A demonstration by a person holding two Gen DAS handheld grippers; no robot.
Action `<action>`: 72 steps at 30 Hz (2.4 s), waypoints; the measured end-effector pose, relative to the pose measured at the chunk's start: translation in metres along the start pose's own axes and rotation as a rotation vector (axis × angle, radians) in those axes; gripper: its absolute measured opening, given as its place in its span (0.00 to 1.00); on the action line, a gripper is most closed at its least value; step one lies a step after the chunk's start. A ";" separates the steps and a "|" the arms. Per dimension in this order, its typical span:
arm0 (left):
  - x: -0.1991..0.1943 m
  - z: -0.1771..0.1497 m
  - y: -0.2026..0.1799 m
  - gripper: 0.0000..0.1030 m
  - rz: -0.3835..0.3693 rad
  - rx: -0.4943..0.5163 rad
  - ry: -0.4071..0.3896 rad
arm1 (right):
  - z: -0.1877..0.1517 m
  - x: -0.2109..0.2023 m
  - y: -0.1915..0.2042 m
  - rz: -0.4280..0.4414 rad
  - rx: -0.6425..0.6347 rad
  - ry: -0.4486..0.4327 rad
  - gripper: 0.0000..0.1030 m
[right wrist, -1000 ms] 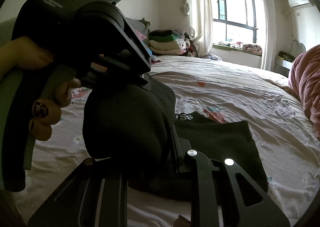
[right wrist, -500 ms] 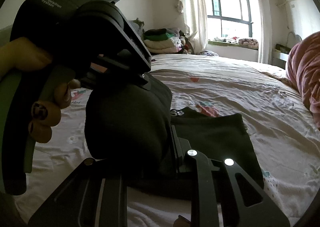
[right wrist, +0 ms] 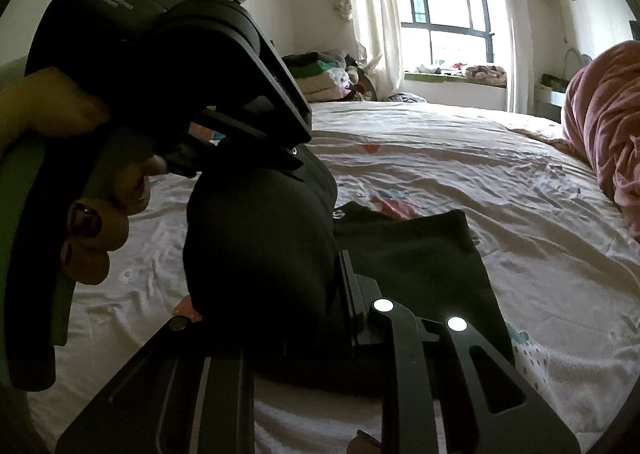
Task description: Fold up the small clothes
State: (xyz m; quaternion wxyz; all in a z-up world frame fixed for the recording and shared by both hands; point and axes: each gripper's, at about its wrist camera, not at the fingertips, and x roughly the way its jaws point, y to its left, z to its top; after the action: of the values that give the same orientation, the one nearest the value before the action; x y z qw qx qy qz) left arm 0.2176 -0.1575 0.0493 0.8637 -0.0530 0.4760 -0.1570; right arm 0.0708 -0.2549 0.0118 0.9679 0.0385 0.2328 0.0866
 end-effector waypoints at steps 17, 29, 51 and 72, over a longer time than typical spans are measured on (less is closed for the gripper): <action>0.034 0.001 -0.019 0.16 0.008 0.025 0.058 | -0.012 0.011 -0.025 0.012 0.097 0.043 0.17; 0.056 0.003 -0.035 0.20 0.019 0.054 0.095 | -0.019 0.022 -0.047 0.035 0.210 0.094 0.18; 0.092 0.015 -0.065 0.60 -0.042 0.067 0.162 | -0.042 0.046 -0.096 0.149 0.503 0.191 0.24; 0.049 -0.043 0.032 0.67 0.066 0.020 0.053 | -0.008 0.002 -0.126 0.117 0.583 0.192 0.77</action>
State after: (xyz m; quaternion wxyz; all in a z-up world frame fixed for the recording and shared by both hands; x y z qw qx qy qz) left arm 0.2132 -0.1402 -0.0207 0.8559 -0.0243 0.4987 -0.1346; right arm 0.0878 -0.3778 -0.0104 0.8830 0.3197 0.3354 0.0751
